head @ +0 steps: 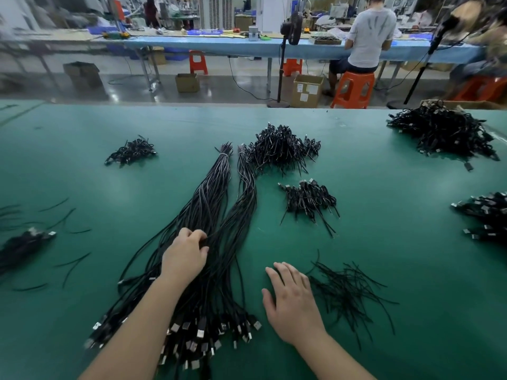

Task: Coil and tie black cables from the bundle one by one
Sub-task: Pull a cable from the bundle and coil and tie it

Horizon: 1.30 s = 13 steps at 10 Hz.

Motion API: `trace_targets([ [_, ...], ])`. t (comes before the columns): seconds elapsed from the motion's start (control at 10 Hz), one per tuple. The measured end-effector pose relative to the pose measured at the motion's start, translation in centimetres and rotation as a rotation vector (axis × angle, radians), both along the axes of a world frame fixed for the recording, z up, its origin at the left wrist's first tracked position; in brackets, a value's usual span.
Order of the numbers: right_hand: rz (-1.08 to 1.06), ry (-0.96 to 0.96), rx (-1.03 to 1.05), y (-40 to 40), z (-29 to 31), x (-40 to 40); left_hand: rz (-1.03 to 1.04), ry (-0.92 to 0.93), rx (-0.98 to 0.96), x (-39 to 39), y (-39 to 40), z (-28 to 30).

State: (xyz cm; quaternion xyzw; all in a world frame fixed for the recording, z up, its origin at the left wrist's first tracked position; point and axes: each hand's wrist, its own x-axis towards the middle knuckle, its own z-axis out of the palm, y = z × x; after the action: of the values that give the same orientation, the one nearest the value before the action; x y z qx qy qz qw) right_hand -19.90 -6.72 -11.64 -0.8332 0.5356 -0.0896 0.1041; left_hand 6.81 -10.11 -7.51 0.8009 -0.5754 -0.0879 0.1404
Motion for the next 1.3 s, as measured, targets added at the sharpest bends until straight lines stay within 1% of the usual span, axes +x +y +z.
trace_targets([
  [0.1,-0.009,0.004,0.009,0.0,0.0,-0.1,-0.027,-0.002,-0.021,0.2,0.9,-0.9],
  [0.2,-0.011,0.008,0.019,0.1,0.0,0.0,-0.005,-0.185,-0.051,0.4,0.8,-0.7],
  [0.3,-0.018,-0.005,0.017,0.1,0.0,0.0,0.004,-0.283,0.033,1.0,0.5,0.2],
  [0.4,-0.023,0.004,0.019,0.0,-0.1,-0.1,0.014,-0.29,0.114,1.3,0.3,1.3],
  [0.5,-0.024,-0.001,0.014,0.0,-0.2,-0.1,0.024,-0.255,0.148,1.6,0.4,1.9],
  [0.7,-0.02,0.015,0.001,-0.2,-0.4,-0.1,-0.009,-0.311,0.173,2.0,0.5,3.2],
  [0.8,-0.016,0.016,-0.019,-0.2,-0.4,-0.1,-0.009,-0.282,0.253,1.7,0.2,4.6],
  [0.9,-0.012,0.016,-0.04,-0.2,-0.6,-0.3,-0.06,-0.098,0.323,1.2,0.0,5.4],
  [1.0,-0.016,0.006,-0.049,-0.3,-0.6,-0.2,-0.037,0.437,0.285,0.3,0.0,5.3],
  [1.1,-0.02,-0.016,-0.038,-0.3,-0.5,-0.3,0.057,0.891,0.246,-0.8,0.5,5.1],
  [1.2,-0.037,-0.113,0.017,-0.6,-0.1,-0.4,0.11,1.153,0.222,-2.0,0.8,4.8],
  [1.3,-0.131,-0.358,0.183,-1.1,1.3,-0.3,0.178,1.356,0.161,-3.6,1.1,4.7],
])
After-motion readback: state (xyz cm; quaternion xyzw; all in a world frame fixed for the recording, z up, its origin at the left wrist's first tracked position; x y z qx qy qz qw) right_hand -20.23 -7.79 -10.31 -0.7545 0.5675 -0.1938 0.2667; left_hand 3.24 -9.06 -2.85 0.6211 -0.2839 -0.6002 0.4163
